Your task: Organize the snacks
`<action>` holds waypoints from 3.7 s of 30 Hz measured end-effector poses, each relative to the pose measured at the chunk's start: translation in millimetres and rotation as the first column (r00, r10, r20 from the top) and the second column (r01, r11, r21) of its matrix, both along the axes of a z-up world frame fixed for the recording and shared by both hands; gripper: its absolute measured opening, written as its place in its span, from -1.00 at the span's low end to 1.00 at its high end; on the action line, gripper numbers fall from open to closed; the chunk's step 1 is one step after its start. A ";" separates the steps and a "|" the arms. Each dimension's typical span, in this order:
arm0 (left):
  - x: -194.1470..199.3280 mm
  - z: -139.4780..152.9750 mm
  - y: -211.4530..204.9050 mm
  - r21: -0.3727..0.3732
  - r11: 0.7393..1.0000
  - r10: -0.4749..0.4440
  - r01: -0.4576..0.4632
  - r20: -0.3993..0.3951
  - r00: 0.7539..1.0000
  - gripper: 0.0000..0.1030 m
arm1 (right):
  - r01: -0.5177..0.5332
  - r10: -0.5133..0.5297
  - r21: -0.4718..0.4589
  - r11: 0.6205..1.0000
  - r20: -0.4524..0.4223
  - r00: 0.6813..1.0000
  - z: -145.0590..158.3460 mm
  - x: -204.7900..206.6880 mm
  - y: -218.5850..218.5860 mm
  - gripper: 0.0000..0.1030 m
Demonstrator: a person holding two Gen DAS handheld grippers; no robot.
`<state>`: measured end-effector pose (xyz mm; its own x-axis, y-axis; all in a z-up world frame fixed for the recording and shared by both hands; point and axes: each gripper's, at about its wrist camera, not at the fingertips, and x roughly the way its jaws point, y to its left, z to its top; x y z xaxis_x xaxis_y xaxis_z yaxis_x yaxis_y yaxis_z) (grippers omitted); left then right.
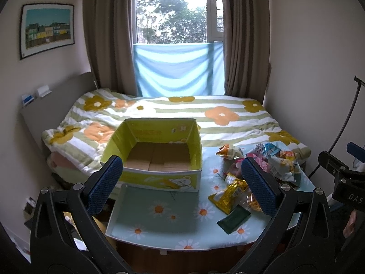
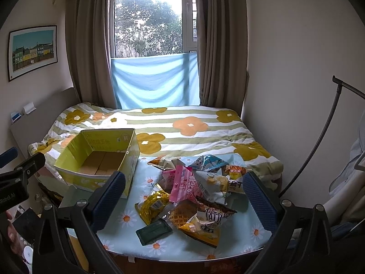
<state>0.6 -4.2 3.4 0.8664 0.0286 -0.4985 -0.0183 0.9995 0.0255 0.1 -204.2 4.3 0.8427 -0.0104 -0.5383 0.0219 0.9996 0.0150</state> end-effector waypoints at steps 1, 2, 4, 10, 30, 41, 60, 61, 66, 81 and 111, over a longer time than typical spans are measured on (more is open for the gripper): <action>0.0 -0.1 0.0 0.001 1.000 0.000 0.000 0.000 1.000 1.00 | 0.000 0.000 0.000 1.000 -0.001 1.000 0.0 0.7 0.7 0.99; -0.1 0.0 0.2 0.001 1.000 0.000 0.000 0.000 1.000 1.00 | 0.000 0.000 0.000 1.000 -0.002 1.000 -0.1 0.4 0.9 0.99; 1.8 -0.7 0.6 0.000 1.000 0.000 0.000 -0.003 1.000 1.00 | 0.000 0.000 -0.002 1.000 -0.003 1.000 -1.0 -0.4 2.2 0.99; 2.2 -0.8 1.0 0.001 1.000 -0.002 0.002 -0.003 1.000 1.00 | 0.002 -0.002 -0.002 1.000 -0.003 1.000 -0.9 0.4 1.4 0.99; 31.7 -12.3 -8.4 -0.016 0.996 -0.092 0.091 -0.097 0.991 1.00 | 0.040 -0.037 0.037 0.999 -0.078 0.996 -1.2 18.9 -5.4 0.99; 97.4 -80.4 -30.3 -0.107 0.958 -0.286 0.267 -0.262 0.922 0.99 | 0.178 -0.144 0.100 0.979 -0.279 0.949 -64.3 54.4 -40.1 0.99; 201.7 -226.0 -109.1 -0.054 0.892 -0.394 0.449 -0.581 0.712 0.93 | 0.309 -0.049 0.348 0.885 -0.591 0.805 -208.5 114.2 -92.8 0.99; 205.0 -230.2 -112.0 -0.042 0.888 -0.392 0.458 -0.592 0.705 0.93 | 0.312 -0.048 0.350 0.883 -0.595 0.802 -211.0 115.4 -93.0 0.99; 217.6 -250.8 -128.8 0.015 0.852 -0.393 0.523 -0.640 0.660 0.90 | 0.322 -0.034 0.364 0.874 -0.615 0.788 -225.0 121.4 -97.8 0.98; 254.6 -299.0 -136.9 -0.032 0.827 -0.397 0.561 -0.740 0.543 0.10 | 0.311 -0.003 0.375 0.873 -0.634 0.773 -239.8 129.6 -99.1 0.50; 209.4 -161.7 -55.4 -0.091 0.776 -0.572 0.624 -0.517 0.637 -0.04 | 0.362 -0.178 0.326 0.873 -0.478 0.860 -141.1 98.3 -47.7 0.26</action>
<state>210.0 -59.6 -158.3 0.3434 -0.3416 -0.8749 0.6232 0.7797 -0.0598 98.3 -251.9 -136.8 0.5272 0.0846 -0.8455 0.3865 0.8623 0.3272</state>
